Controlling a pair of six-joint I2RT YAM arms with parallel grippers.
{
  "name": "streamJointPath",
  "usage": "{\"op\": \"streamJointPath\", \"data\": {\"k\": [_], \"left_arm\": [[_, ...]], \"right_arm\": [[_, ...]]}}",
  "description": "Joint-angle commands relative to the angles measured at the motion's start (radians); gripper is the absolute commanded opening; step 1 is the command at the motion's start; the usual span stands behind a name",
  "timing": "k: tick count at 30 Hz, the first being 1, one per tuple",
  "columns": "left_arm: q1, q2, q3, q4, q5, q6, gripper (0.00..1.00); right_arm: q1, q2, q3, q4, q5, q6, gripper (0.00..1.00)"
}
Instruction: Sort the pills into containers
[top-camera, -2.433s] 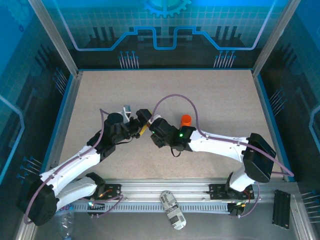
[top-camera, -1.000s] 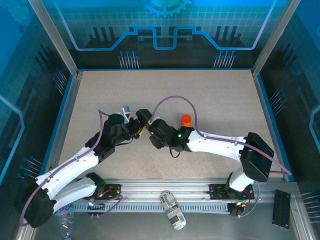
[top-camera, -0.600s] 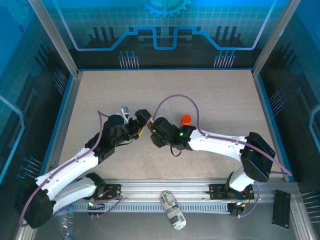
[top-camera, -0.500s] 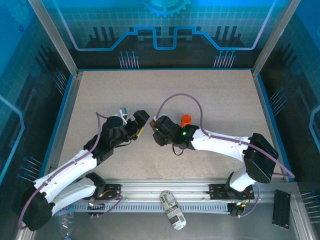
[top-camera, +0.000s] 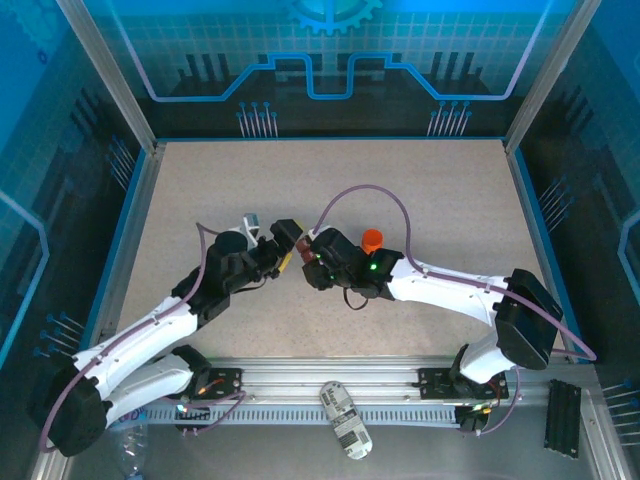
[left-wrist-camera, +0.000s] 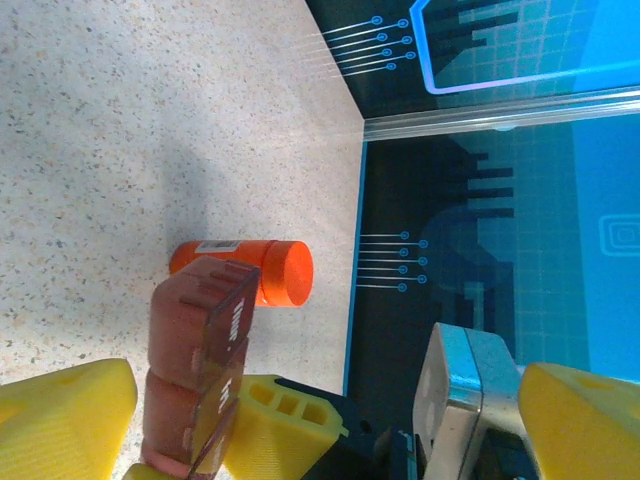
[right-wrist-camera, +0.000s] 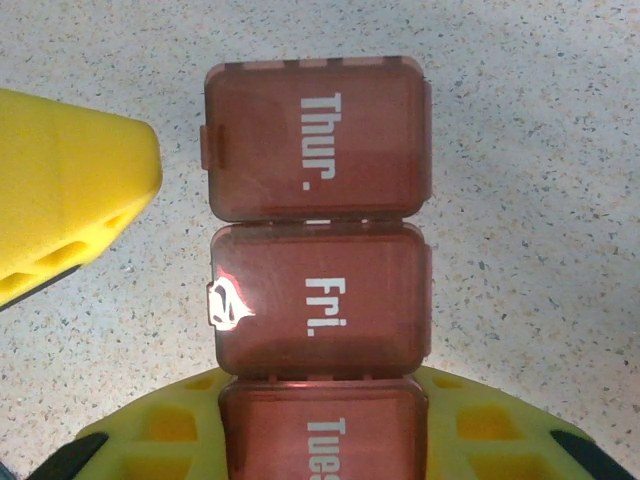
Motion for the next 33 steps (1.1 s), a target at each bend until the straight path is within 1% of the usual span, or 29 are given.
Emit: {"op": "streamJointPath", "data": {"k": [1, 19, 25, 33], "left_arm": [[-0.007, 0.007, -0.016, 0.066, 0.03, -0.022, 0.99], [-0.006, 0.016, -0.023, 0.081, 0.024, -0.019, 0.99], [-0.008, 0.006, -0.023, 0.055, 0.0, -0.008, 0.99], [-0.008, 0.025, 0.004, 0.087, 0.017, -0.003, 0.99]], "right_arm": [[0.005, -0.012, 0.004, 0.03, -0.02, 0.021, 0.28], [0.026, 0.005, 0.015, 0.041, -0.031, 0.026, 0.28], [0.027, 0.003, 0.012, 0.04, -0.026, 0.027, 0.28], [0.034, 0.011, -0.001, 0.059, -0.036, 0.023, 0.28]]}}
